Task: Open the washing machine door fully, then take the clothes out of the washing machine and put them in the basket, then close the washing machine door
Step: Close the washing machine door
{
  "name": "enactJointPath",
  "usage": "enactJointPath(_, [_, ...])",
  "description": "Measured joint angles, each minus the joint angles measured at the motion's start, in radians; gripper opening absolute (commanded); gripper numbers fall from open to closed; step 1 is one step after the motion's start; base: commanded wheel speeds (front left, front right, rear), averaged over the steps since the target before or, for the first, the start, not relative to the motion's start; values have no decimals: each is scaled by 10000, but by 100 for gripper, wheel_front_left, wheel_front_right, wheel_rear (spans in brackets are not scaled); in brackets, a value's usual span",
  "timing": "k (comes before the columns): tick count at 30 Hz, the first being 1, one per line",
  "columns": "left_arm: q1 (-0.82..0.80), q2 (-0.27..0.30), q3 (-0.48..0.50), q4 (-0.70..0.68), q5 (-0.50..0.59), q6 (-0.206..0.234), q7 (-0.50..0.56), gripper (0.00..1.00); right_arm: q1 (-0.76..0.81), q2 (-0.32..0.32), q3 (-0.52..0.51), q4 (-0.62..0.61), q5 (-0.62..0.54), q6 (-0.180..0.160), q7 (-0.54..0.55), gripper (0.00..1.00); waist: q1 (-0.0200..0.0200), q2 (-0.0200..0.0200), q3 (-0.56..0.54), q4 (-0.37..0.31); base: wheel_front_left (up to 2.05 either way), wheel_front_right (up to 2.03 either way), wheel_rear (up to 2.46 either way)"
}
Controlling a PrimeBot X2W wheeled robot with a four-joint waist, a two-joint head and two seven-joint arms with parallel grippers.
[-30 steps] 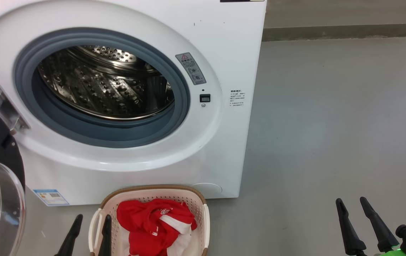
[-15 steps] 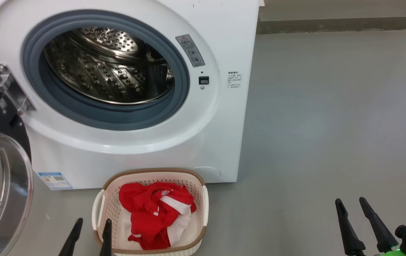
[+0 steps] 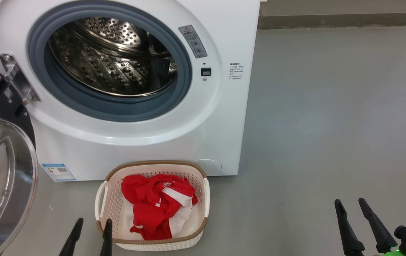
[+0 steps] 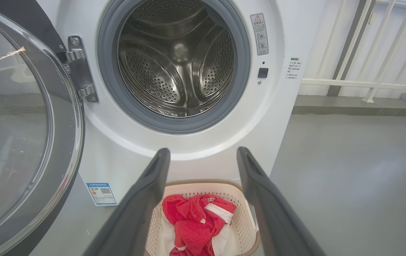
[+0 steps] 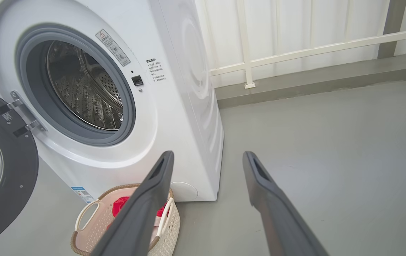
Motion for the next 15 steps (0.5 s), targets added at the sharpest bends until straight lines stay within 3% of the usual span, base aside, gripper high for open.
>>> enactJointPath(15, [-12, 0, -61, 50, -142, 117, 0, 100, -15, -33, 387, 71, -10, 0, 0, 100, 0, 0, 15, 653, 0, 0, 0])
